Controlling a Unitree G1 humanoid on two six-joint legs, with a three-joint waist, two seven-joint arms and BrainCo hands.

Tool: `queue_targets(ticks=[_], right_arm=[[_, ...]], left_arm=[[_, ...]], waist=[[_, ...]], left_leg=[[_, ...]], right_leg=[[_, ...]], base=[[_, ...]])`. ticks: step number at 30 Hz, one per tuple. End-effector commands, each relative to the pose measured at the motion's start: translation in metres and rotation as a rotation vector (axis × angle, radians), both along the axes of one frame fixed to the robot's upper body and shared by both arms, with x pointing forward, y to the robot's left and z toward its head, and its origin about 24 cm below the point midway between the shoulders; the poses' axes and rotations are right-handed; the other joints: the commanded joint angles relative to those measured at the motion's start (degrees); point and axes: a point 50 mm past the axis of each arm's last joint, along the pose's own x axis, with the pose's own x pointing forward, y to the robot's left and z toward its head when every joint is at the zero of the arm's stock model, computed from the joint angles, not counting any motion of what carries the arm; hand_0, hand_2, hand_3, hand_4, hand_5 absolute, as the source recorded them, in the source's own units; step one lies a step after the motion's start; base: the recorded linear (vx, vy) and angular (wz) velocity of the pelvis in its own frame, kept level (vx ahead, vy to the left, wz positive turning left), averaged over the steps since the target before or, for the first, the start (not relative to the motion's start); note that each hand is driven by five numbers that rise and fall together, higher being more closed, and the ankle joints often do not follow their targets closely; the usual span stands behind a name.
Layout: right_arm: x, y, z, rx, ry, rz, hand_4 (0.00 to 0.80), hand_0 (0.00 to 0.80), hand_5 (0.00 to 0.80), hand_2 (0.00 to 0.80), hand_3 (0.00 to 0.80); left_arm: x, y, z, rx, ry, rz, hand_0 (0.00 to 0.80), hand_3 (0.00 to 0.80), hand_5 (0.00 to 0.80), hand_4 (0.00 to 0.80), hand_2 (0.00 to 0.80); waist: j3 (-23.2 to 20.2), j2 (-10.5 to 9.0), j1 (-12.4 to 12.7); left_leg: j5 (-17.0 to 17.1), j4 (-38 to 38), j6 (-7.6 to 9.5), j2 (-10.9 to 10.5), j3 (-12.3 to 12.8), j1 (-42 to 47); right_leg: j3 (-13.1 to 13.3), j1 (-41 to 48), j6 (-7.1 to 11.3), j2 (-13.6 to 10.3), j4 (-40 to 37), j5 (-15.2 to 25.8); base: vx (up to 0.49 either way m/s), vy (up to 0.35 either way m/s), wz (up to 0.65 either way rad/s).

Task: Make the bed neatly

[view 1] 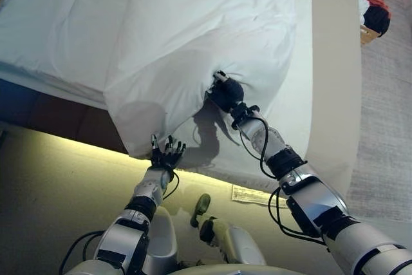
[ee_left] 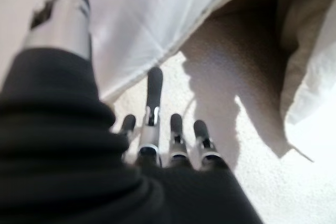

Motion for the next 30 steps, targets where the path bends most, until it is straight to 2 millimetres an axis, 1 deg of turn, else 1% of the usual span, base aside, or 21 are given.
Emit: queue_targets(ticks=[1,2,3,4,6,11,16,21,26,27,28,30], right_arm=[[-0.030,0.048,0.091,0.208,-0.376,0.214,0.800,0.800,0.800,0.800,0.800],[-0.033,0.050,0.094,0.209,-0.388,0.220,0.800,0.800,0.800,0.800,0.800],[-0.035,0.053,0.096,0.210,-0.396,0.226,0.800,0.800,0.800,0.800,0.800],[-0.037,0.054,0.097,0.211,-0.403,0.232,0.800,0.800,0.800,0.800,0.800],[-0.037,0.056,0.100,0.220,-0.405,0.237,0.800,0.800,0.800,0.800,0.800],[-0.042,0.062,0.100,0.216,-0.418,0.266,0.800,0.800,0.800,0.800,0.800],[-0.046,0.064,0.105,0.227,-0.429,0.280,0.800,0.800,0.800,0.800,0.800],[-0.050,0.065,0.098,0.225,-0.418,0.307,0.800,0.800,0.800,0.800,0.800],[-0.054,0.063,0.088,0.210,-0.398,0.314,0.800,0.800,0.800,0.800,0.800],[-0.054,0.061,0.087,0.205,-0.392,0.311,0.800,0.800,0.800,0.800,0.800],[-0.055,0.060,0.085,0.203,-0.389,0.309,0.800,0.800,0.800,0.800,0.800],[-0.056,0.055,0.079,0.198,-0.381,0.298,0.800,0.800,0.800,0.800,0.800]], left_arm=[[0.025,-0.032,0.031,-0.065,-0.096,-0.070,0.000,0.000,0.000,0.000,0.000],[0.027,-0.032,0.033,-0.063,-0.094,-0.075,0.000,0.000,0.000,0.000,0.000],[0.028,-0.032,0.033,-0.060,-0.087,-0.077,0.000,0.000,0.000,0.000,0.000],[0.029,-0.032,0.034,-0.054,-0.072,-0.082,0.000,0.000,0.000,0.000,0.000],[0.028,-0.035,0.031,-0.050,-0.043,-0.093,0.000,0.000,0.000,0.000,0.000],[0.024,-0.044,0.027,-0.054,-0.047,-0.115,0.000,0.000,0.000,0.000,0.000],[0.028,-0.049,0.032,-0.054,-0.053,-0.135,0.000,0.000,0.000,0.000,0.000],[0.031,-0.046,0.038,-0.055,-0.129,-0.092,0.000,0.000,0.000,0.000,0.000],[0.039,-0.031,0.049,-0.058,-0.223,0.019,0.000,0.000,0.000,0.000,0.000],[0.042,-0.024,0.054,-0.053,-0.242,0.052,0.000,0.000,0.000,0.000,0.000],[0.044,-0.021,0.056,-0.051,-0.253,0.068,0.000,0.000,0.000,0.000,0.000],[0.050,-0.002,0.067,-0.041,-0.292,0.138,0.000,0.000,0.000,0.000,0.000]], waist=[[-0.35,-2.56,0.01],[-0.17,-2.80,-0.10],[-0.35,-2.85,-0.30],[-0.06,-2.94,-0.39],[0.16,-2.97,-0.46],[0.87,-2.70,-0.90],[1.25,-2.82,-1.26],[1.39,-3.27,-1.59],[1.45,-3.03,-2.10],[1.40,-2.97,-2.23],[1.67,-3.06,-2.20],[1.42,-3.13,-2.38]], left_leg=[[-4.63,6.11,3.87,-2.30,0.61,-3.48],[-4.84,6.63,3.90,-2.32,0.60,-3.90],[-6.61,6.95,3.68,-2.04,0.24,-3.50],[-6.81,7.34,3.72,-2.02,0.25,-3.71],[-6.92,7.38,3.70,-2.06,0.23,-3.82],[-6.73,6.78,3.80,-2.42,0.50,-3.71],[-6.95,7.54,3.79,-2.59,0.43,-4.52],[-7.33,7.86,3.74,-2.38,0.73,-4.39],[-7.45,8.14,3.63,-2.44,0.78,-4.14],[-7.42,8.11,3.58,-2.49,0.81,-4.13],[-5.84,8.12,3.82,-2.77,1.20,-4.80],[-5.87,7.84,3.78,-2.84,1.17,-4.64]], right_leg=[[0.01,0.68,2.95,-1.78,0.52,0.84],[0.04,0.41,2.95,-1.71,0.74,0.80],[0.71,0.70,3.34,-1.30,1.02,-0.39],[0.73,0.59,3.36,-1.23,1.15,-0.38],[0.69,0.55,3.36,-1.14,1.06,-0.38],[0.97,0.32,3.56,-1.37,0.68,-0.05],[0.87,-0.48,3.63,-1.53,1.34,-0.20],[0.83,-0.50,3.69,-1.43,1.39,-0.28],[1.20,-0.40,3.48,-1.35,1.78,-0.75],[1.26,-0.41,3.45,-1.36,1.82,-0.84],[0.58,-0.93,3.06,-1.74,1.73,0.26],[0.42,-1.00,3.06,-1.75,1.89,0.04]], base=[[-0.019,-0.058,-0.08],[0.070,-0.069,-0.08],[0.064,-0.059,-0.06],[0.067,-0.048,-0.04],[-0.011,-0.013,-0.02],[-0.006,0.005,0.00],[-0.007,0.005,0.00],[0.000,0.000,0.00],[0.019,0.041,-0.01],[-0.083,0.066,-0.01],[-0.077,0.067,-0.02],[-0.027,0.042,-0.03]])
